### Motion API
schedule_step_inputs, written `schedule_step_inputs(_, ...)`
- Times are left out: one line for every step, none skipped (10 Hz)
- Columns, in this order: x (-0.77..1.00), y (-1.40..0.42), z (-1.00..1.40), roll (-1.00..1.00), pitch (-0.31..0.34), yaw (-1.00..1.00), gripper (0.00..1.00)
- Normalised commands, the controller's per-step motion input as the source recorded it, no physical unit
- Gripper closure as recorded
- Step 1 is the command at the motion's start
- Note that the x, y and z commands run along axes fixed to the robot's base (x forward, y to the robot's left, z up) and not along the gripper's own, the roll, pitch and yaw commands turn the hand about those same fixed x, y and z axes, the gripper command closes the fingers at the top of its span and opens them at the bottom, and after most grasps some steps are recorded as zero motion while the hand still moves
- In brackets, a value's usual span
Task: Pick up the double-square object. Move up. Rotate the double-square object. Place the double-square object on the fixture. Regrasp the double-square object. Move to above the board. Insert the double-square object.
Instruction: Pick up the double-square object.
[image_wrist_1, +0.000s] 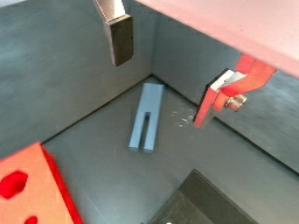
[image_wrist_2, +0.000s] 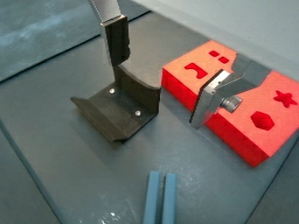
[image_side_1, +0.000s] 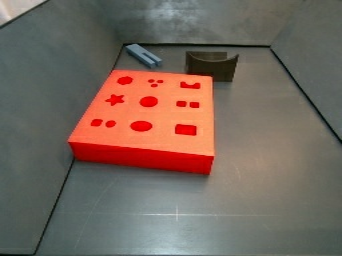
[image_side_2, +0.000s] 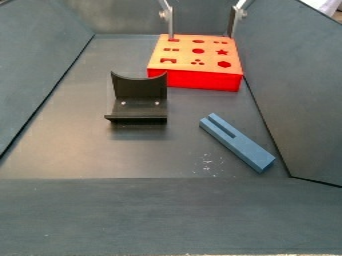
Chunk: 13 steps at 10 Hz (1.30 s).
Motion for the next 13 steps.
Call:
schedule_step_inputs(0.00,0.00,-0.75,0.00,0.009,1.00,0.00)
schedule_step_inputs(0.00,0.00,-0.75,0.00,0.007,1.00,0.00)
schedule_step_inputs(0.00,0.00,-0.75,0.00,0.004,1.00,0.00)
schedule_step_inputs(-0.04,0.00,-0.81,0.00,-0.009,1.00,0.00)
schedule_step_inputs(-0.13,0.08,-0.83,0.09,-0.049,0.87,0.00)
schedule_step_inputs(-0.35,0.35,-0.69,0.11,-0.033,0.53,0.00)
schedule_step_inputs(-0.26,0.42,-0.67,0.03,0.000,0.25,0.00)
schedule_step_inputs(-0.19,0.39,-0.60,0.00,0.000,0.21,0.00)
schedule_step_inputs(-0.11,0.31,-0.62,0.00,0.000,0.23,0.00)
schedule_step_inputs(0.00,0.12,-0.82,-0.10,0.000,0.25,0.00)
schedule_step_inputs(-0.02,-0.04,-0.73,-0.16,-0.040,0.23,0.00)
schedule_step_inputs(-0.08,-0.13,-0.53,-0.23,-0.109,0.23,0.00)
schedule_step_inputs(-0.17,0.00,-0.55,-0.19,-0.104,0.21,0.00)
